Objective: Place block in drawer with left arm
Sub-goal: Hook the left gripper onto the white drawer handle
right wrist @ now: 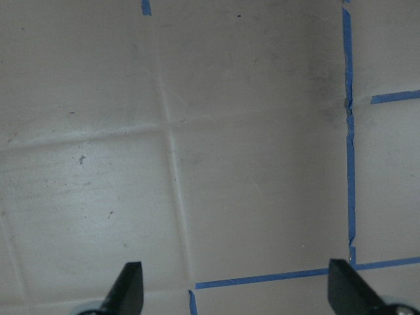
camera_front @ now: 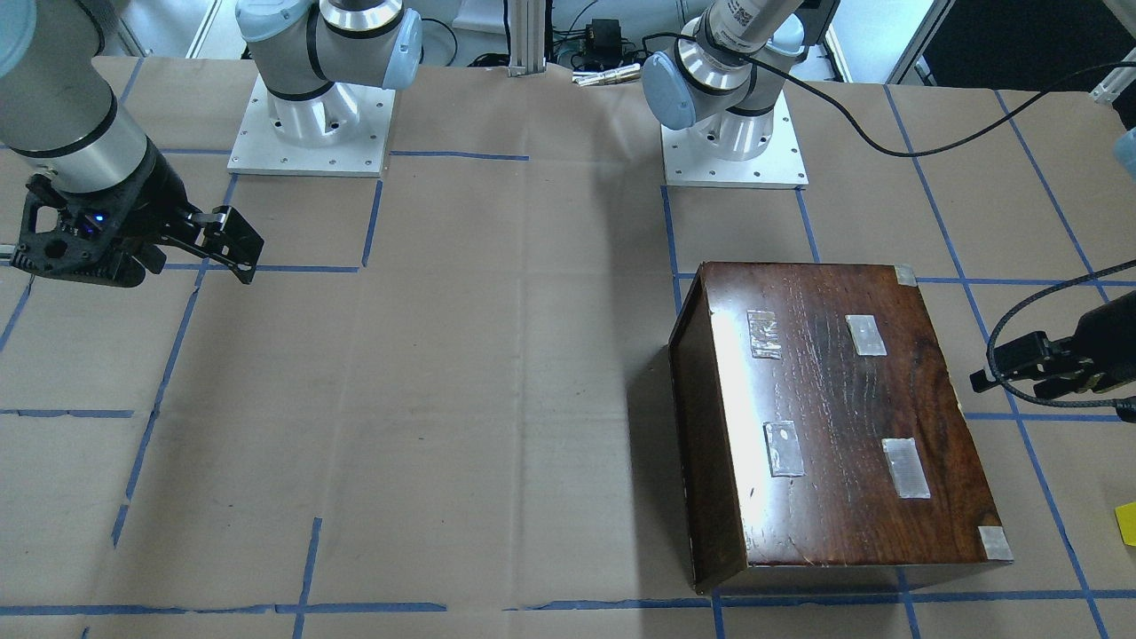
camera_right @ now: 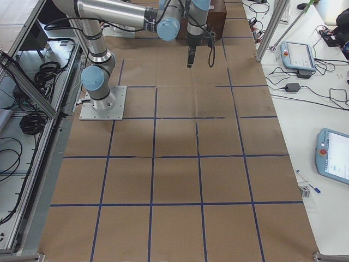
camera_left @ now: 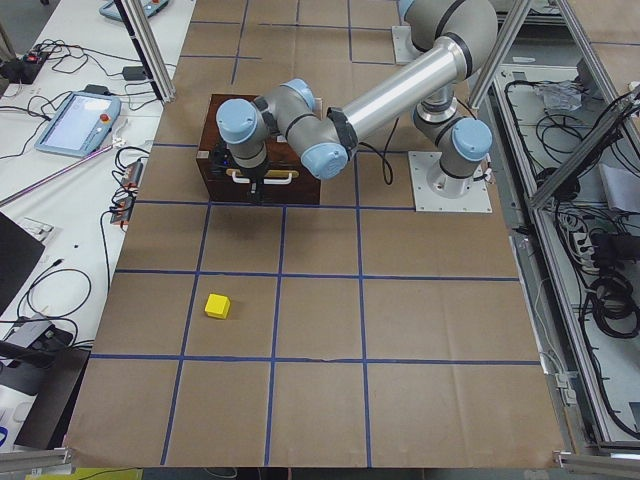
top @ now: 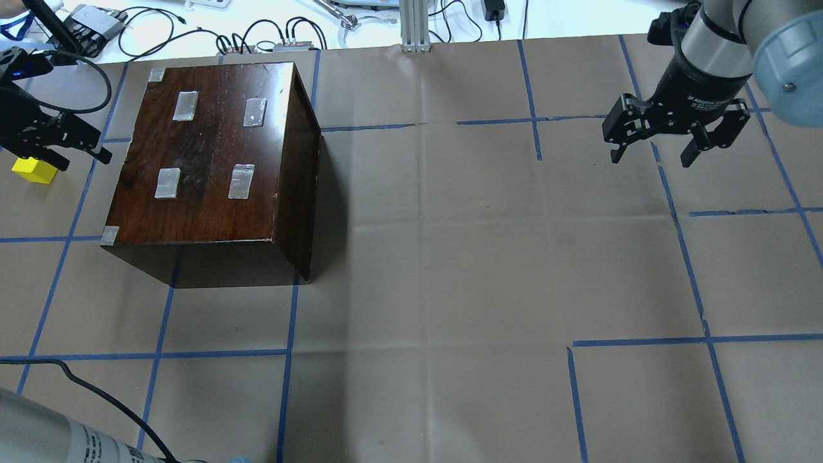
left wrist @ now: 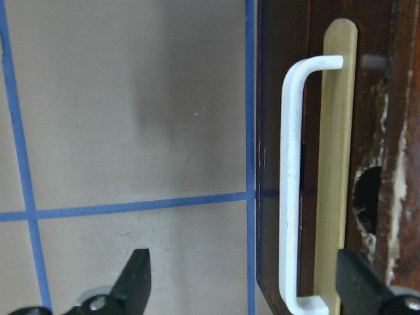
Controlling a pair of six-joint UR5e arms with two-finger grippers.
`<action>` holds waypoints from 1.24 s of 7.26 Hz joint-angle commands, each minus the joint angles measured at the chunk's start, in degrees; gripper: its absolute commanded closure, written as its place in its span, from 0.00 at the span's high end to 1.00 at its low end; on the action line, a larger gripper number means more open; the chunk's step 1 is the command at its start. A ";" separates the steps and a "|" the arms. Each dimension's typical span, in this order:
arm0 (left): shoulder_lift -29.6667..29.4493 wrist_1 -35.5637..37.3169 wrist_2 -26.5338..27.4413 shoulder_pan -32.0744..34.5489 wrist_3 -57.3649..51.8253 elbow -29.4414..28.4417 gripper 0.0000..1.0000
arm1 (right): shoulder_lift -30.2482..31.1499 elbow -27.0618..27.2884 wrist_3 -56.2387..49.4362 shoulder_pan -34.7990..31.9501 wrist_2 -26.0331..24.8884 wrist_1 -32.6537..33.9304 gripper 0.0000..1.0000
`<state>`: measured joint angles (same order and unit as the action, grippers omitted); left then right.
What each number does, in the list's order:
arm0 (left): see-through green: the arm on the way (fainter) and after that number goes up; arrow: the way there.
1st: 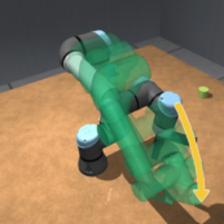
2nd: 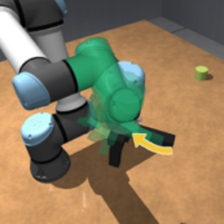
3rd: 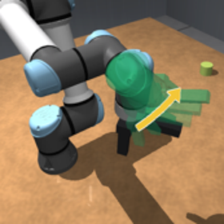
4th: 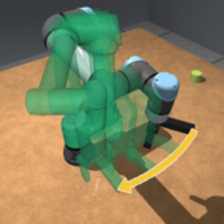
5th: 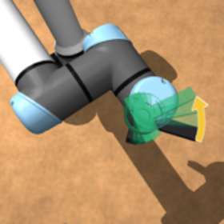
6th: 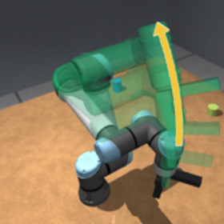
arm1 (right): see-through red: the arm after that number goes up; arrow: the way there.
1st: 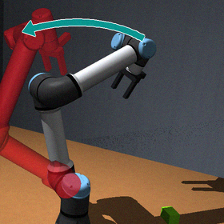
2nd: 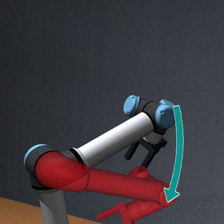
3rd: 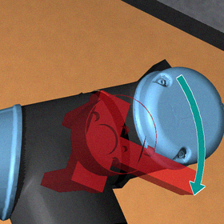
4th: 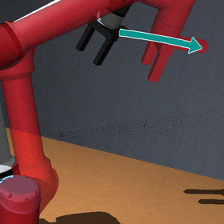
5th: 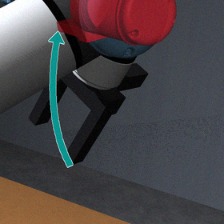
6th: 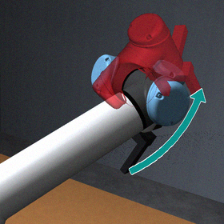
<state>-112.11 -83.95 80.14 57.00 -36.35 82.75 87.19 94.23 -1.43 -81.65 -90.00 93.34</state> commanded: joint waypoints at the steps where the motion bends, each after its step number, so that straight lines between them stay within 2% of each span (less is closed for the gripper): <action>1: -1.45 0.36 -7.32 -1.97 -0.74 0.39 0.99 | 0.00 0.07 0.02 0.00 0.00 0.00 1.00; 7: -3.73 0.98 -8.24 -1.98 -0.57 0.40 0.99 | 0.00 0.07 -0.06 0.00 0.00 0.00 1.00; 9: -4.17 0.98 -10.17 -1.98 -0.74 0.66 0.99 | 0.00 0.07 -0.06 0.00 0.00 0.00 1.00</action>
<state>-115.94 -82.93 70.95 55.02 -37.02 83.25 87.19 94.28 -1.45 -81.65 -90.00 93.34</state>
